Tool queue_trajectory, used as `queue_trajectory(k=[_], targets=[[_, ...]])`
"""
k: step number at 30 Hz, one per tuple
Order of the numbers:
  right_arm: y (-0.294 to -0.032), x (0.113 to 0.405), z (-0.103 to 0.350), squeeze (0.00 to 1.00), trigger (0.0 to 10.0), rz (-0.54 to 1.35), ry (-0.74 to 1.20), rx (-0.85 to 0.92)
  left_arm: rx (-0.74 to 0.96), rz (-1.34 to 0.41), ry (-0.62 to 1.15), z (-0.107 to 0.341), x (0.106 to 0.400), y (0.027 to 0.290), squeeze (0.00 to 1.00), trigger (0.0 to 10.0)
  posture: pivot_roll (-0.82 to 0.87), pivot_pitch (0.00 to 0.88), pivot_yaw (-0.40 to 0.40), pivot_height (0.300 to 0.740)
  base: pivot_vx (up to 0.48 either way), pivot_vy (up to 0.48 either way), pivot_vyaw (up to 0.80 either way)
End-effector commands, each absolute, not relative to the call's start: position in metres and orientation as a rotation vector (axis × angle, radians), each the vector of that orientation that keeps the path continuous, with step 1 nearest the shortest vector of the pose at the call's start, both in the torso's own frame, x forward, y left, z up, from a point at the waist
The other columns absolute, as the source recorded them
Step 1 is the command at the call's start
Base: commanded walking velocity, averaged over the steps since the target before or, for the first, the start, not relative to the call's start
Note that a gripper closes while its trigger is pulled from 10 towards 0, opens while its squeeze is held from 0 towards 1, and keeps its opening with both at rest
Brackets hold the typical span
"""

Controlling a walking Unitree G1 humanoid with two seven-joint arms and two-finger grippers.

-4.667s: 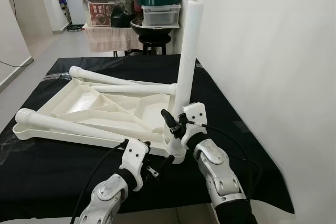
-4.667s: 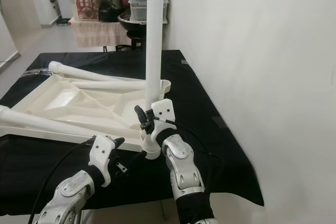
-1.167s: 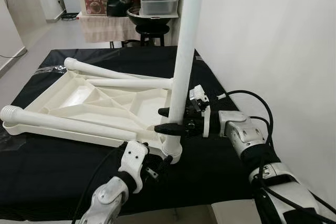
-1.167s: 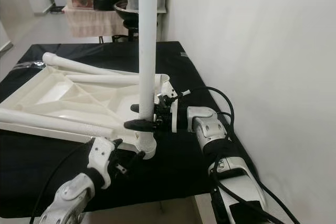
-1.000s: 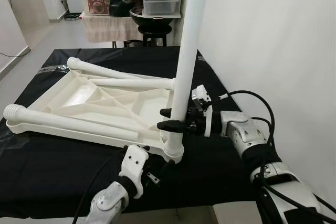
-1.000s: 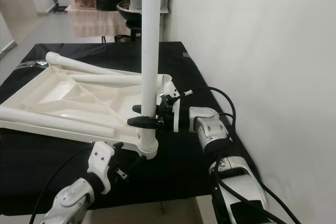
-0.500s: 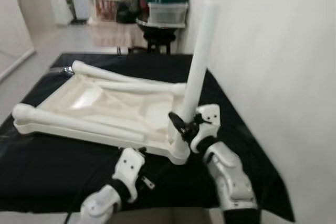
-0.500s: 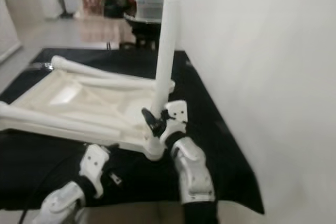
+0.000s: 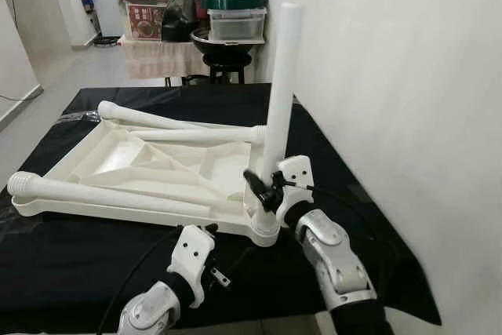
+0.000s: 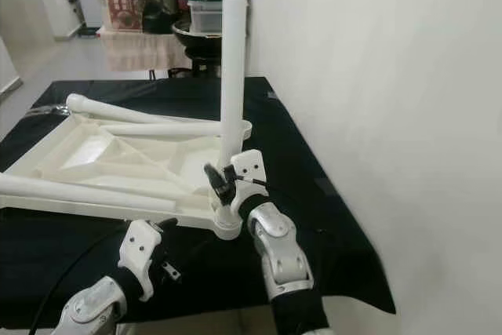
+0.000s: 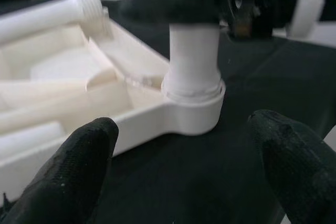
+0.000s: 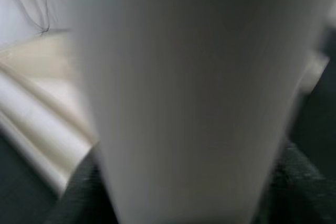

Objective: Building children table

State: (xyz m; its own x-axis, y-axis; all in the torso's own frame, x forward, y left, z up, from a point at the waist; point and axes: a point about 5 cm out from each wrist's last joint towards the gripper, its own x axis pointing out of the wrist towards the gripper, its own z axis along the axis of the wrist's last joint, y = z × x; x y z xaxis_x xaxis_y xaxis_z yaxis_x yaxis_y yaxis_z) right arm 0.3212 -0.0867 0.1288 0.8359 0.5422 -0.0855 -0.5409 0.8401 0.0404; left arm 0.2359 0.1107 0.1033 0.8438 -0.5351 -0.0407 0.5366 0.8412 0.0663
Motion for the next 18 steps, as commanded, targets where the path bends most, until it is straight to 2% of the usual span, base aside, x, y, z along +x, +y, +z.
queue_trajectory(k=[1, 3, 4, 9, 13, 18], targets=[[-0.081, 0.320, 0.147, 1.00, 10.0, 0.768, 0.042, 0.074, 0.071, -0.563, 0.056, 0.098, 0.236, 0.113, 0.00, 10.0, 0.01, 0.000, -0.044, 0.740, 0.000, 0.000, 0.00], [-0.082, 0.319, 0.153, 1.00, 10.0, 0.841, 0.028, 0.084, 0.071, -0.561, 0.055, 0.098, 0.237, 0.113, 0.00, 10.0, 0.01, 0.000, -0.044, 0.740, 0.000, 0.000, 0.00], [-0.086, 0.321, 0.154, 0.00, 10.0, 0.906, 0.023, 0.057, 0.071, -0.559, 0.050, 0.098, 0.237, 0.112, 0.00, 10.0, 0.02, 0.000, -0.050, 0.740, 0.000, 0.000, 0.00], [-0.106, 0.327, 0.144, 0.00, 10.0, 1.113, 0.097, -0.035, 0.076, -0.563, 0.021, 0.102, 0.234, 0.111, 0.00, 10.0, 0.03, 0.000, -0.063, 0.740, 0.000, 0.000, 0.00], [-0.121, 0.333, 0.142, 0.00, 10.0, 1.239, 0.173, -0.040, 0.078, -0.583, -0.014, 0.107, 0.227, 0.109, 0.00, 10.0, 0.04, 0.000, -0.071, 0.740, 0.000, 0.000, 0.00], [-0.126, 0.344, 0.144, 0.00, 10.0, 1.221, 0.204, -0.036, 0.063, -0.603, -0.039, 0.111, 0.219, 0.108, 0.00, 10.0, 0.06, 0.000, -0.076, 0.740, 0.000, 0.000, 0.00]])
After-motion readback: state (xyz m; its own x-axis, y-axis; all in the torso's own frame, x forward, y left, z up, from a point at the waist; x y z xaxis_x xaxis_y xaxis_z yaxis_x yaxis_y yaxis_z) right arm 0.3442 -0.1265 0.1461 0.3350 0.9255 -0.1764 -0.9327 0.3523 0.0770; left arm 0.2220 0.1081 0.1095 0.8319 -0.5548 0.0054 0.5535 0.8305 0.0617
